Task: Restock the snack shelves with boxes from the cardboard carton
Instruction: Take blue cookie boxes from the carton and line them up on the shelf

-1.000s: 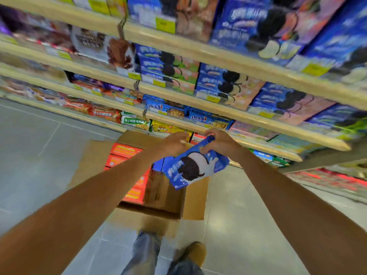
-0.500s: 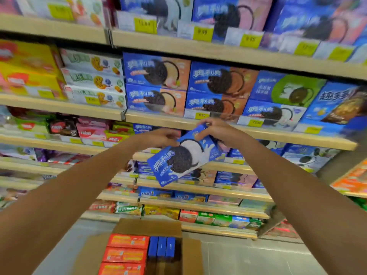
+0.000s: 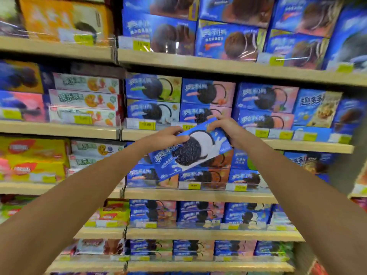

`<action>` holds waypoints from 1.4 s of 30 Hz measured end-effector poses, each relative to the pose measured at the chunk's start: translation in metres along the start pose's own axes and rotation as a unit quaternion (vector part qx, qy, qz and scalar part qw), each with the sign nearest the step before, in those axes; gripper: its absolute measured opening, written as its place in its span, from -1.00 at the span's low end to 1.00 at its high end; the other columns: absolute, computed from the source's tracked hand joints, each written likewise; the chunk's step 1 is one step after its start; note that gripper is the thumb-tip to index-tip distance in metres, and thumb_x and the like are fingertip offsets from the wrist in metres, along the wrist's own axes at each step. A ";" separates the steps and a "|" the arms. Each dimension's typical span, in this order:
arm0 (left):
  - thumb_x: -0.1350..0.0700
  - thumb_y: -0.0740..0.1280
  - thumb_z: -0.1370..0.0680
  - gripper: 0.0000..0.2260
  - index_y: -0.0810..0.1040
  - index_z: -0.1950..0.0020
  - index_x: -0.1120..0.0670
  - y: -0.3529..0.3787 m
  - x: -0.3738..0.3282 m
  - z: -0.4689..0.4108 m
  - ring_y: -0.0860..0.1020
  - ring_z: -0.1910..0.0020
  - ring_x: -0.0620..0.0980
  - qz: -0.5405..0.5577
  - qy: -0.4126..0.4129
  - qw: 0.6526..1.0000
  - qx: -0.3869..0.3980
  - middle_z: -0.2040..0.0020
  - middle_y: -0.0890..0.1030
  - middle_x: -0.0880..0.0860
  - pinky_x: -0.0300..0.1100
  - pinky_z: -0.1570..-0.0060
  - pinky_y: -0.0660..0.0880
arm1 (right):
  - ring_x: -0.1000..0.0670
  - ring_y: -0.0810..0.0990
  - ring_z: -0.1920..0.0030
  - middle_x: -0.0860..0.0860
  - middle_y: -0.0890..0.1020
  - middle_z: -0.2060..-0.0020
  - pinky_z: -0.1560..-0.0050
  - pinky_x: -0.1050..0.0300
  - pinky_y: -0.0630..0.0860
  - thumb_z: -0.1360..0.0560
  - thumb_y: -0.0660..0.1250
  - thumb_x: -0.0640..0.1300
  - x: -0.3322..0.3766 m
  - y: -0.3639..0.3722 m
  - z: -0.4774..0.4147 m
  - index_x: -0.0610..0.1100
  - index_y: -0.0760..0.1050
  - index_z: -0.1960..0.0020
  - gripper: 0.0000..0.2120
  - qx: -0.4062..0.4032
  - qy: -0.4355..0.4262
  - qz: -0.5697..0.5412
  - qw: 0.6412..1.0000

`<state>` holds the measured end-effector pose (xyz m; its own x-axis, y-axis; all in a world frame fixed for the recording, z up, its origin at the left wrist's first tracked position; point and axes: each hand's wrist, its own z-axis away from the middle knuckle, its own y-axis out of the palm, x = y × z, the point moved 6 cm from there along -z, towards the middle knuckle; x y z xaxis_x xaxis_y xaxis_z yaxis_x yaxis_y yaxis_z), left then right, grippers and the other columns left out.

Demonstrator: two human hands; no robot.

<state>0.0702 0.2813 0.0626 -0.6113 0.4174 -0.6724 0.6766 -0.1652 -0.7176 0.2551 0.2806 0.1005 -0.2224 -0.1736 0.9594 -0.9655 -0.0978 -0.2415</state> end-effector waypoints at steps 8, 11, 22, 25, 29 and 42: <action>-0.14 0.17 -0.59 -0.53 0.31 -0.44 0.06 -0.057 -0.057 -0.034 0.42 -0.33 0.07 -0.277 0.071 0.947 -0.146 -0.39 0.43 0.06 -0.04 -0.25 0.36 | -0.15 0.49 -0.28 -0.07 0.44 -0.35 -0.28 -0.22 0.43 -0.04 0.60 0.18 0.019 -0.020 -0.048 0.12 0.34 -0.30 -0.11 0.000 -0.063 0.030 0.998; -0.17 0.17 -0.58 -0.55 0.36 -0.41 -0.01 -0.070 -0.074 -0.043 0.46 -0.29 0.03 -0.321 0.101 0.915 -0.223 -0.34 0.48 -0.01 -0.08 -0.15 0.41 | -0.17 0.58 -0.16 -0.11 0.57 -0.20 -0.18 -0.26 0.51 -0.09 0.62 0.13 0.029 -0.038 -0.064 0.03 0.42 -0.25 -0.21 -0.030 -0.079 0.011 0.996; -0.06 0.25 -0.57 -0.38 0.08 -0.52 0.15 -0.117 -0.001 -0.062 0.38 -0.34 0.19 -0.125 -0.059 0.943 -0.303 -0.40 0.36 0.20 0.00 -0.21 0.37 | -0.11 0.57 0.06 -0.09 0.57 -0.02 0.08 -0.05 0.57 -0.42 0.46 -0.14 0.030 -0.047 -0.118 -0.13 0.36 -0.34 -0.46 -0.111 -0.117 -0.053 0.986; -0.01 0.26 -0.58 -0.37 0.04 -0.54 0.13 -0.115 0.021 -0.063 0.39 -0.35 0.16 -0.068 -0.081 0.954 -0.280 -0.44 0.34 0.17 -0.05 -0.22 0.37 | -0.07 0.54 0.02 -0.04 0.50 -0.18 0.32 0.21 0.57 -0.44 0.45 -0.14 0.024 -0.029 -0.130 -0.09 0.28 -0.41 -0.39 -0.120 -0.122 -0.003 0.985; 0.05 0.27 -0.59 -0.40 0.06 -0.53 0.14 -0.113 0.053 -0.061 0.36 -0.37 0.17 -0.048 -0.115 0.951 -0.284 -0.48 0.27 0.16 -0.03 -0.23 0.35 | -0.12 0.52 -0.23 -0.11 0.36 -0.40 -0.14 -0.07 0.55 -0.37 0.48 0.08 0.008 0.000 -0.146 -0.01 0.20 -0.49 -0.21 -0.092 -0.115 0.088 0.985; 0.15 0.31 -0.56 -0.44 0.14 -0.48 0.19 -0.141 0.104 -0.023 0.46 -0.18 0.25 -0.070 -0.170 0.888 -0.421 -0.42 0.16 0.24 0.02 -0.18 0.45 | -0.22 0.58 -0.01 -0.22 0.49 -0.12 0.09 -0.08 0.53 -0.42 0.38 0.17 0.004 0.077 -0.167 -0.23 0.27 -0.22 -0.39 -0.096 -0.112 0.219 0.964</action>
<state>-0.0796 0.3683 0.0975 -0.7052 0.0628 -0.7063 0.5634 0.6545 -0.5043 0.1568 0.4363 0.1104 -0.6005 -0.3662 0.7108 -0.7977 0.2132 -0.5641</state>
